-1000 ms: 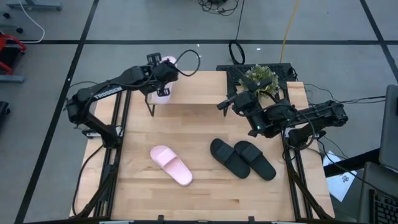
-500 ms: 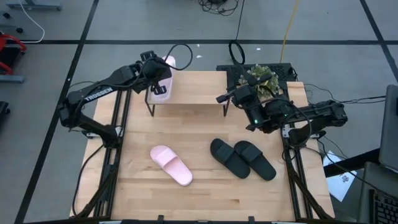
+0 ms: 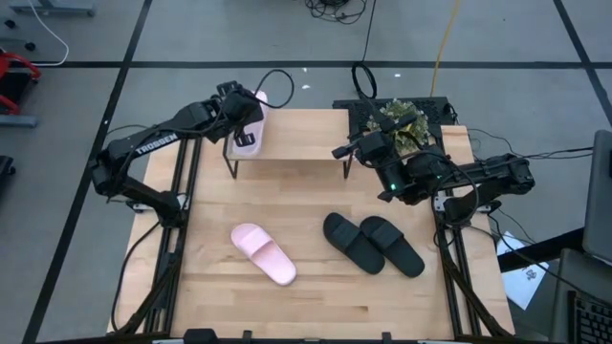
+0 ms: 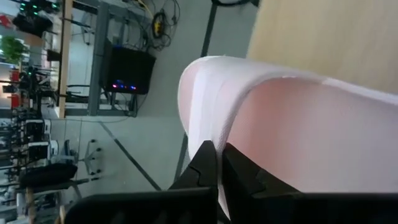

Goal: Pick and place slides into the shelf
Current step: Put the left pink slide on the shelf

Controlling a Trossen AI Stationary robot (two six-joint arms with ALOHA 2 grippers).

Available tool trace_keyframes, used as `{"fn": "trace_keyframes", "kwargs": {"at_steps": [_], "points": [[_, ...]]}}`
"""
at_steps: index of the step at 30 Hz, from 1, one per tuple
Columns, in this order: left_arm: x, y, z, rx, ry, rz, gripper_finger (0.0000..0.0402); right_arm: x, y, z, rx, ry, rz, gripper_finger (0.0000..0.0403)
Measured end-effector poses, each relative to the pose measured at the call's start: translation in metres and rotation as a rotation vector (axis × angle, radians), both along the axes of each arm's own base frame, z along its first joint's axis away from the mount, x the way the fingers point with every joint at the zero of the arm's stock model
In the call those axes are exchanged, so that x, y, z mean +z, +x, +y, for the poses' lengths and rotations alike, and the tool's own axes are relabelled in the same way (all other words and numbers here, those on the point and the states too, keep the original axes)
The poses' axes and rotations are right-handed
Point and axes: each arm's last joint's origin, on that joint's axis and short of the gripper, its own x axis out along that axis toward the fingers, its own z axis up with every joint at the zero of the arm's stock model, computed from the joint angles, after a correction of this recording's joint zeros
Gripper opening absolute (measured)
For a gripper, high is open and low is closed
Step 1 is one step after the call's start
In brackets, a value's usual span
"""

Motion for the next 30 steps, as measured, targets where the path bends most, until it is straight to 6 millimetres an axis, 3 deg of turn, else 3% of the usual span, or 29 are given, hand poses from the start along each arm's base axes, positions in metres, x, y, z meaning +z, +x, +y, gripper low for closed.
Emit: {"fn": "trace_keyframes", "kwargs": {"at_steps": [6,30], "points": [[-0.012,0.000,0.001,0.002,0.004,0.021,0.0000,0.000,0.000,0.000,0.000,0.000,0.000,0.0116],[-0.016,-0.008,0.016,0.016,-0.041,-0.038,0.0000,0.000,0.000,0.000,0.009,0.009,-0.019,0.0116]]}}
